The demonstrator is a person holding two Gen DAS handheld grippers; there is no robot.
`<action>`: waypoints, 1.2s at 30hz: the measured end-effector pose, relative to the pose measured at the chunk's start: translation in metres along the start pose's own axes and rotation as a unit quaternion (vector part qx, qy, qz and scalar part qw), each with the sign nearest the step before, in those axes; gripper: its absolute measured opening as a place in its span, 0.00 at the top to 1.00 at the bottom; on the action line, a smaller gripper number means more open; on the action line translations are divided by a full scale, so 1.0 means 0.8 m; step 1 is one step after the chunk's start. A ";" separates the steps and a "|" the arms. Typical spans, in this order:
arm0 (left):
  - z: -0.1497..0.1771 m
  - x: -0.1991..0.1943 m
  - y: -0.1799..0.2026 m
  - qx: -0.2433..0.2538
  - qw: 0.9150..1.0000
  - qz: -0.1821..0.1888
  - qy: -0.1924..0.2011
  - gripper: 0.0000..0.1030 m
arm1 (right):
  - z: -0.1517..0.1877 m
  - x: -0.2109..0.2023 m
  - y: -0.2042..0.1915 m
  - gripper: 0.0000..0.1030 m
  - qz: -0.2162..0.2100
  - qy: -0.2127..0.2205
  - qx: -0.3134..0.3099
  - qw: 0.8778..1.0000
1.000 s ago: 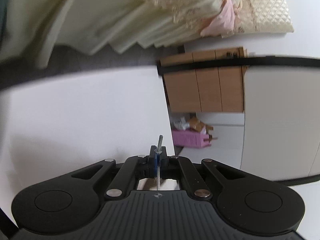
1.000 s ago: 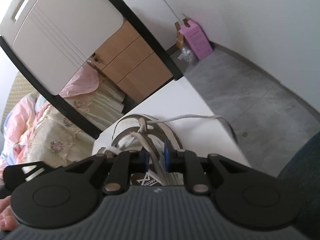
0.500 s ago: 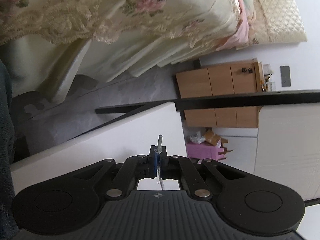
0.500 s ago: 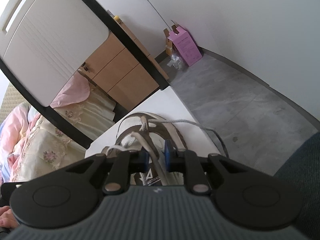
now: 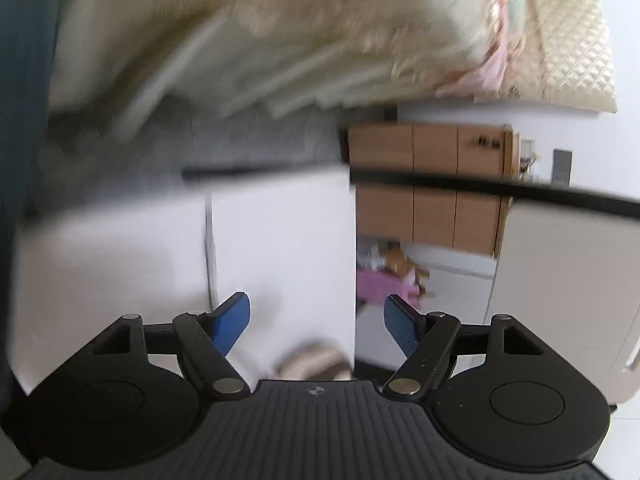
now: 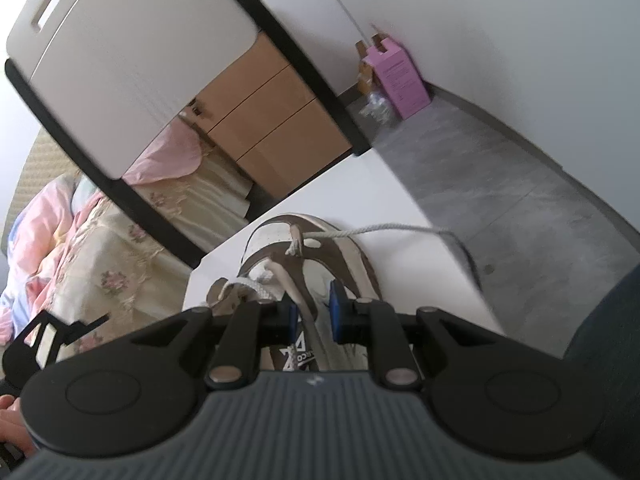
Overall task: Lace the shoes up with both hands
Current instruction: 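Lift the lace end high away from the sneaker with the left tool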
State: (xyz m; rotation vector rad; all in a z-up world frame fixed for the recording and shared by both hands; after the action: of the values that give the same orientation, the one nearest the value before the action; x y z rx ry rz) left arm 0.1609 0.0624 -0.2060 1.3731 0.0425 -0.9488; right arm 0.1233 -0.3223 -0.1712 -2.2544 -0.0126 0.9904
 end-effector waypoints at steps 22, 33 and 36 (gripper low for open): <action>-0.004 0.016 0.007 0.007 0.998 0.009 0.055 0.98 | -0.006 -0.019 0.031 0.86 0.020 0.043 0.050 0.998; -0.084 -0.073 0.030 0.031 0.991 -0.007 0.129 0.99 | -0.012 -0.024 0.043 0.86 0.028 0.052 0.060 0.996; -0.097 -0.084 0.033 0.031 0.990 -0.018 0.134 0.99 | -0.013 -0.023 0.039 0.86 0.036 0.054 0.053 0.997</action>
State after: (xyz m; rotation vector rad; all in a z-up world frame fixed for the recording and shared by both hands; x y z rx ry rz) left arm 0.1711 0.1613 -0.1683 1.5552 0.2439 -0.7950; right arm 0.1098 -0.3577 -0.1724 -2.2208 0.1646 0.8842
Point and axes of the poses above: each gripper's, at about its wrist camera, not at the fingertips, and x roughly the way its jaws point, y to its right, z to its underside, the point moved 4 cm from there along x, roughly the way its jaws point, and after that the axes turned 7 degrees about -y, right-handed, at the moved point
